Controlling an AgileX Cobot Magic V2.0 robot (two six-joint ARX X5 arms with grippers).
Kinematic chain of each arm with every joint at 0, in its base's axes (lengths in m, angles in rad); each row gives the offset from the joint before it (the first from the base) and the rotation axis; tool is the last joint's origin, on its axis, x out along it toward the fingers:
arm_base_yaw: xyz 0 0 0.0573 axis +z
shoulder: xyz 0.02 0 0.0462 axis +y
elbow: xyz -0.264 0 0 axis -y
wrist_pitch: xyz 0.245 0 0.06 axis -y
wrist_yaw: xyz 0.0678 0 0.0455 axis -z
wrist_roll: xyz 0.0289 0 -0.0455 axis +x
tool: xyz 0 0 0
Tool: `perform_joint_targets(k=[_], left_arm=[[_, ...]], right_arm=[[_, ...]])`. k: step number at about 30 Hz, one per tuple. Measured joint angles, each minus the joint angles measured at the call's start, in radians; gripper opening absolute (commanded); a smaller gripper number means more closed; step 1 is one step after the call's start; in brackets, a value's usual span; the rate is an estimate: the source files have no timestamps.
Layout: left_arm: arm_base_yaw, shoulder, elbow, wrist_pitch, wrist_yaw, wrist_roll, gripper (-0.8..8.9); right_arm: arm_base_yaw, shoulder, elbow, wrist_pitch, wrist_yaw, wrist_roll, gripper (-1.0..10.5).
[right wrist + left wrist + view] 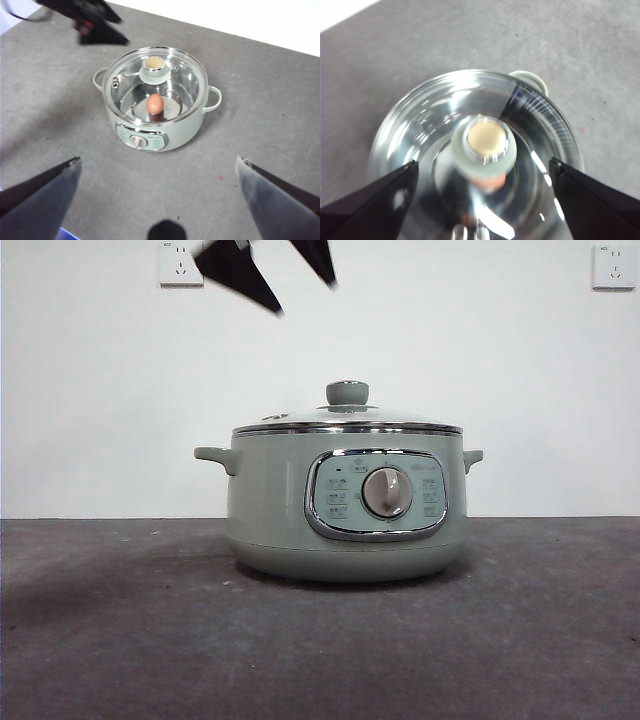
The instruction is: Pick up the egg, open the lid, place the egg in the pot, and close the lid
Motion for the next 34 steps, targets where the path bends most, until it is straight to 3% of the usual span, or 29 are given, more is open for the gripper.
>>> perform_joint_targets(k=[8, 12, 16, 23, 25, 27, 28, 29, 34], left_arm=[[0.002, -0.235, 0.007, -0.187, 0.006, -0.004, 4.38], [-0.023, -0.304, 0.006, -0.335, 0.005, -0.013, 4.38], [-0.075, -0.348, 0.005, -0.337, 0.04, -0.024, 4.36], [-0.125, -0.385, 0.005, -0.337, 0.058, -0.032, 4.27], [-0.128, -0.383, 0.005, -0.337, 0.058, -0.035, 2.48], [-0.128, -0.38, 0.005, -0.337, 0.058, -0.038, -0.09], [-0.128, -0.379, 0.004, -0.337, 0.058, -0.038, -0.03], [-0.128, -0.379, 0.004, -0.337, 0.058, -0.038, -0.08], [-0.129, -0.38, 0.004, -0.337, 0.058, -0.038, -0.08]], right_arm=[[0.0, 0.02, -0.016, 0.0, -0.002, -0.009, 5.3], [0.0, 0.033, -0.037, 0.0, -0.062, -0.023, 5.3], [0.0, 0.042, -0.076, 0.0, -0.151, -0.031, 5.3], [0.0, 0.048, -0.115, 0.0, -0.159, -0.034, 5.3], [0.0, 0.046, -0.115, 0.0, -0.159, -0.034, 4.3], [0.0, 0.045, -0.115, 0.0, -0.159, -0.034, 1.8], [0.0, 0.045, -0.115, 0.0, -0.159, -0.034, 0.4], [0.0, 0.045, -0.115, 0.0, -0.159, -0.037, -0.2], [0.0, 0.045, -0.115, 0.0, -0.158, -0.057, -0.1]])
